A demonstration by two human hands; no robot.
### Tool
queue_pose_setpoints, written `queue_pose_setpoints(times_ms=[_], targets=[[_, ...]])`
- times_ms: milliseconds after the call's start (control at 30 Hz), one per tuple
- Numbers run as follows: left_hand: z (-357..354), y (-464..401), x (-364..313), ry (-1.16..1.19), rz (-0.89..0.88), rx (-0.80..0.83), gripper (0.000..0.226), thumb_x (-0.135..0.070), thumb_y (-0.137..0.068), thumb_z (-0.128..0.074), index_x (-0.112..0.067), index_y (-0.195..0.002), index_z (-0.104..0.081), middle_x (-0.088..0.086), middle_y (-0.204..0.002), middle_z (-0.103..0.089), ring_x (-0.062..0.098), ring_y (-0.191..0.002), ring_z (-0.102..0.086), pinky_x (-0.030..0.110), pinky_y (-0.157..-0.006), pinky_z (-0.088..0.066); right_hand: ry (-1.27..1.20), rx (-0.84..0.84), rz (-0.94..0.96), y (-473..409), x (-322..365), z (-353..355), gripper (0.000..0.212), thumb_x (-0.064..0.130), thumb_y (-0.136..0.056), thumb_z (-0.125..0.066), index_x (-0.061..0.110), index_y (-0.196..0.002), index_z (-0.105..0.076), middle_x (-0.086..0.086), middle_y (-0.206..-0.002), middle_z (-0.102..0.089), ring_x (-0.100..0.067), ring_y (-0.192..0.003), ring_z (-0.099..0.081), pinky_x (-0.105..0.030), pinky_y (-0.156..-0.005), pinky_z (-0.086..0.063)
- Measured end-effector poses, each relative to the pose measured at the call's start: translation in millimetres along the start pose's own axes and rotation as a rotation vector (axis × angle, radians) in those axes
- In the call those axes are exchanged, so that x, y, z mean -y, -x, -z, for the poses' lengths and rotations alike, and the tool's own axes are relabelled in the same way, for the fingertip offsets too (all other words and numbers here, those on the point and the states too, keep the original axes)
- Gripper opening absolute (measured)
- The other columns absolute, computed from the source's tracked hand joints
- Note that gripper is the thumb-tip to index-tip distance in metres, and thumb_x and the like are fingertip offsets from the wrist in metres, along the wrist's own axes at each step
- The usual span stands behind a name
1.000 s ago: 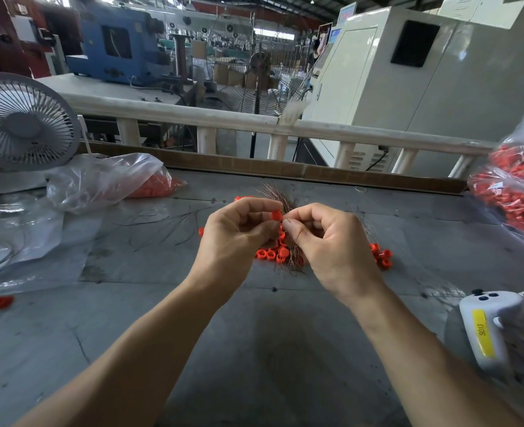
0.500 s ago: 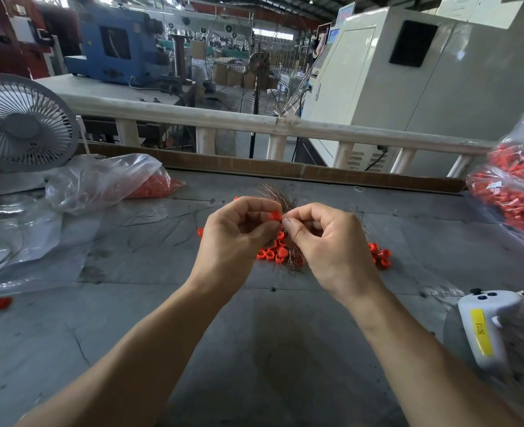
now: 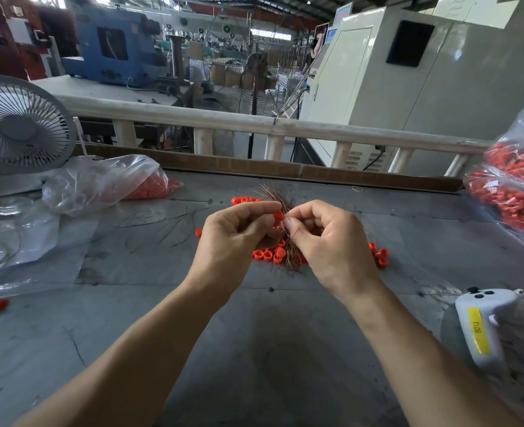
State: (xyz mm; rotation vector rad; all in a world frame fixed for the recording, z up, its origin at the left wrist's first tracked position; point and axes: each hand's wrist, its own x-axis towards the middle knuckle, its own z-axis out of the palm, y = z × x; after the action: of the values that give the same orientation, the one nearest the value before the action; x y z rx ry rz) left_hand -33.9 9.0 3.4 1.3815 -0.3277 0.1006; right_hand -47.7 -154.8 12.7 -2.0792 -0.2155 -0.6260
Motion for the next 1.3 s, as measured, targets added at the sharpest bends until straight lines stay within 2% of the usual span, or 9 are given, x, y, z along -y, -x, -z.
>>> queue_pose_setpoints(times_ms=[100, 367, 767, 933, 1100, 1300], targets=[[0.8, 0.2, -1.4, 0.055, 0.033, 0.004, 0.022, -0.001, -0.096, -0.063, -0.014, -0.108, -0.076, 0.010, -0.094, -0.079, 0.024, -0.086, -0.076, 0.033, -0.083, -0.062, 0.006, 0.009, 0.018, 0.0, 0.3, -0.5, 0.011, 0.022, -0.094, -0.074, 0.027, -0.085, -0.073, 0.010, -0.072, -0.072, -0.006, -0.066, -0.068, -0.019, -0.060, -0.053], [3.8, -2.1, -0.4, 0.149, 0.113, 0.011, 0.025, 0.002, -0.096, -0.062, -0.012, -0.109, -0.077, 0.015, -0.096, -0.078, 0.026, -0.086, -0.074, 0.033, -0.082, -0.061, 0.013, 0.019, 0.040, 0.2, -0.3, -0.1, 0.009, 0.024, -0.095, -0.074, 0.028, -0.087, -0.074, 0.012, -0.073, -0.072, -0.005, -0.068, -0.069, -0.014, -0.060, -0.050], [5.9, -3.4, 2.2, 0.182, 0.129, 0.042, 0.023, 0.000, -0.096, -0.063, -0.009, -0.112, -0.077, 0.015, -0.093, -0.078, 0.024, -0.084, -0.075, 0.031, -0.081, -0.061, 0.002, 0.036, 0.049, -0.7, -2.9, 0.9, 0.009, 0.023, -0.096, -0.072, 0.028, -0.089, -0.073, 0.010, -0.075, -0.073, -0.007, -0.070, -0.070, -0.019, -0.062, -0.054], [5.3, -5.2, 4.1, 0.202, 0.137, 0.032, 0.024, 0.002, -0.095, -0.063, -0.008, -0.113, -0.076, 0.014, -0.093, -0.078, 0.023, -0.084, -0.074, 0.031, -0.081, -0.061, -0.033, 0.031, 0.039, 0.0, -2.7, 0.1, 0.011, 0.023, -0.096, -0.072, 0.028, -0.086, -0.072, 0.004, -0.073, -0.072, -0.012, -0.068, -0.068, -0.030, -0.063, -0.057], [7.2, -5.7, 4.4, 0.191, 0.139, 0.061, 0.023, -0.001, -0.098, -0.060, -0.009, -0.112, -0.076, 0.013, -0.091, -0.077, 0.023, -0.085, -0.074, 0.034, -0.083, -0.061, -0.094, 0.063, 0.009, 0.0, -1.6, 0.5, 0.012, 0.023, -0.098, -0.069, 0.029, -0.087, -0.072, 0.009, -0.074, -0.072, -0.002, -0.064, -0.064, -0.013, -0.059, -0.047], [6.4, -5.3, 1.3, 0.231, 0.129, 0.066, 0.019, -0.009, -0.092, -0.066, -0.008, -0.108, -0.077, 0.013, -0.089, -0.075, 0.023, -0.083, -0.072, 0.037, -0.084, -0.061, -0.193, 0.105, -0.024, 0.2, 1.0, 1.5, 0.017, 0.018, -0.102, -0.062, 0.025, -0.091, -0.073, 0.010, -0.070, -0.069, 0.001, -0.060, -0.059, -0.011, -0.057, -0.044]])
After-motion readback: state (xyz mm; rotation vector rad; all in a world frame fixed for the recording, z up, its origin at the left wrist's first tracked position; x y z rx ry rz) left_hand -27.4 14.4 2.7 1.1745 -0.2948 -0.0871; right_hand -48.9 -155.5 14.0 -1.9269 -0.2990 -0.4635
